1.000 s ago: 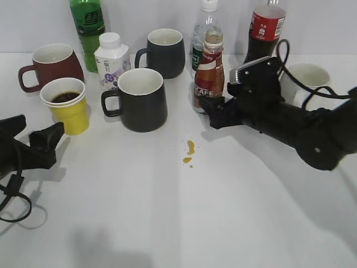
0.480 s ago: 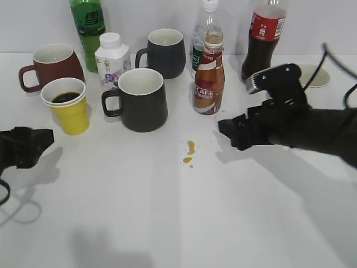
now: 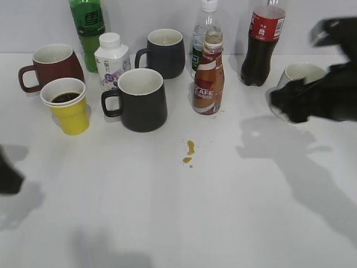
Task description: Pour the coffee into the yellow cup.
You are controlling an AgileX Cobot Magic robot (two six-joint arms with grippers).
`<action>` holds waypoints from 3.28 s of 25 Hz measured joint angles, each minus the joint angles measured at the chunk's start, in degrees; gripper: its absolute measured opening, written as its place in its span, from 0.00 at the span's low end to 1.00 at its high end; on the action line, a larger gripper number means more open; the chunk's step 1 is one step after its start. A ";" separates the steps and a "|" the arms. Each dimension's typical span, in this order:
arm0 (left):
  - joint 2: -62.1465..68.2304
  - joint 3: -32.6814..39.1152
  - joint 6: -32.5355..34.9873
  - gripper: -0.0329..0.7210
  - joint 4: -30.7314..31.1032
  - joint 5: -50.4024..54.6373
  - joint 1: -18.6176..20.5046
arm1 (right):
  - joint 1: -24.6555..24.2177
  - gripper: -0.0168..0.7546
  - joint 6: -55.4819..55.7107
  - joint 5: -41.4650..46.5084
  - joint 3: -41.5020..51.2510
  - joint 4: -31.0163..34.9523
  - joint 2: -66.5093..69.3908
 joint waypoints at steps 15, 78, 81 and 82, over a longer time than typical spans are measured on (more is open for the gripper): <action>-39.06 -0.90 0.24 0.80 6.59 23.47 0.00 | 0.00 0.76 -16.26 42.45 3.93 7.48 -30.99; -61.27 7.05 15.24 0.69 5.59 15.17 17.15 | -18.46 0.69 -68.14 62.20 7.91 57.72 -78.18; -61.27 7.05 15.24 0.67 5.59 15.17 16.74 | -18.26 0.69 -68.14 62.20 7.91 57.72 -78.20; -61.27 7.05 15.24 0.67 5.59 15.17 16.72 | -18.26 0.69 -68.14 62.20 7.91 57.72 -78.20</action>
